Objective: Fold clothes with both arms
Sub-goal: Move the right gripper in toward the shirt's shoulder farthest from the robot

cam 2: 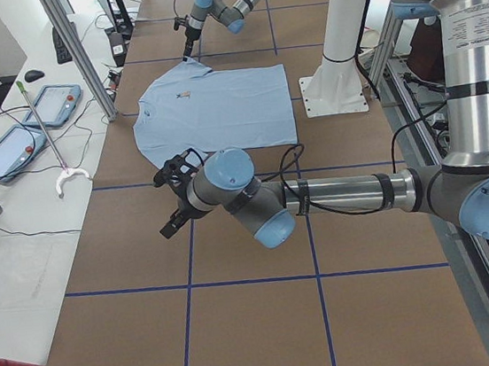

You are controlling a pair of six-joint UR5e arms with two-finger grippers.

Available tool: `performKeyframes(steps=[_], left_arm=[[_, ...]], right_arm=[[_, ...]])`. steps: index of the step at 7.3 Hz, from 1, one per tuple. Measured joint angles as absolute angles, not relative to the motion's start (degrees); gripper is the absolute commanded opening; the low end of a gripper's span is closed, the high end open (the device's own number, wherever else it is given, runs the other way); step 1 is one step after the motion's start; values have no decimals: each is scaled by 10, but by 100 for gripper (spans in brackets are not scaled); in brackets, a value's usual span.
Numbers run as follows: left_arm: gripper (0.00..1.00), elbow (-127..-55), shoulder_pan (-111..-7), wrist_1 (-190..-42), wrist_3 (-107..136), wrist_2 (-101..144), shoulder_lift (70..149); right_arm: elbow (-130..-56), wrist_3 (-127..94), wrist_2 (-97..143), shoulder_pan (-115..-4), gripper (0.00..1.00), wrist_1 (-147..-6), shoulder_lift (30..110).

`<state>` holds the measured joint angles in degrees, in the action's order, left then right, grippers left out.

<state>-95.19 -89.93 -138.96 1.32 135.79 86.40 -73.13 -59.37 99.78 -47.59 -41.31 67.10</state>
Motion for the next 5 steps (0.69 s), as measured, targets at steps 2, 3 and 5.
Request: performKeyframes(steps=[2,3,5], left_arm=[[100,-952,-899,-1390,13,1358,864],[100,-952,-899,-1390,13,1358,864],[100,-952,-899,-1390,13,1358,864]], right_arm=[[-731,-594,998,-475,58,-413,676],[-731,-594,998,-475,54,-412,678],[-732,-594,998,-475,25,-412,678]])
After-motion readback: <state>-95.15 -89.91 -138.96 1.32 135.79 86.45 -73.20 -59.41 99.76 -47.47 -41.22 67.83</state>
